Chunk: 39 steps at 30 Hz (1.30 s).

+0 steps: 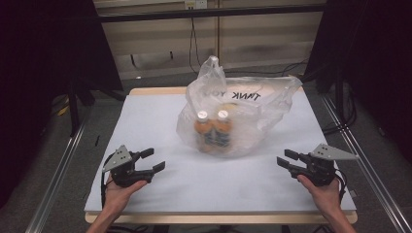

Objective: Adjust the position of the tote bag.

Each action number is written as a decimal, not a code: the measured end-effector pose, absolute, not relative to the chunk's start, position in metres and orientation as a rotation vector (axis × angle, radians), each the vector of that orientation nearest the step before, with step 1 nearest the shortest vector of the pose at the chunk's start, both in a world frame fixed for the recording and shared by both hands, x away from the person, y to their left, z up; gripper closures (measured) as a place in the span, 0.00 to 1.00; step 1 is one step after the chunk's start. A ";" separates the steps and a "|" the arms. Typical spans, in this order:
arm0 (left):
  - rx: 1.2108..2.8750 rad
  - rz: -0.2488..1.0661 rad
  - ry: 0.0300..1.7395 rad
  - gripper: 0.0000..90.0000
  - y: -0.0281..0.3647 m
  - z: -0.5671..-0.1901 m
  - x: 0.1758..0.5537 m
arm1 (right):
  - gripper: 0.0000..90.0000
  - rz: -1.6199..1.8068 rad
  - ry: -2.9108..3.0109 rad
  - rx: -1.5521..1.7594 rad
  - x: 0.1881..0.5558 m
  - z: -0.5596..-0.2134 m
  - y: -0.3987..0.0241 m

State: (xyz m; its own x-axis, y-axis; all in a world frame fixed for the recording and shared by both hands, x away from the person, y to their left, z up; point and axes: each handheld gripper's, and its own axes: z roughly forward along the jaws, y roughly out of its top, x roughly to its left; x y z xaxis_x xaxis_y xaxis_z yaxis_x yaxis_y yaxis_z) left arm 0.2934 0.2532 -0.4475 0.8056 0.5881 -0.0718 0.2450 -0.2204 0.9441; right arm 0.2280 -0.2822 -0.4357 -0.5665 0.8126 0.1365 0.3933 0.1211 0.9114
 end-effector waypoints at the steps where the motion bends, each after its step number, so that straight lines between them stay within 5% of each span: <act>1: 1.820 0.363 0.625 0.35 0.251 -0.446 0.295 | 0.61 1.434 2.010 1.167 0.228 -0.436 -0.282; 15: 1.831 0.350 0.583 0.44 0.220 -0.424 0.331 | 0.63 1.432 2.023 1.155 0.254 -0.426 -0.283; 39: 1.789 0.345 0.604 0.44 0.187 -0.383 0.399 | 0.55 1.386 1.940 1.145 0.308 -0.386 -0.299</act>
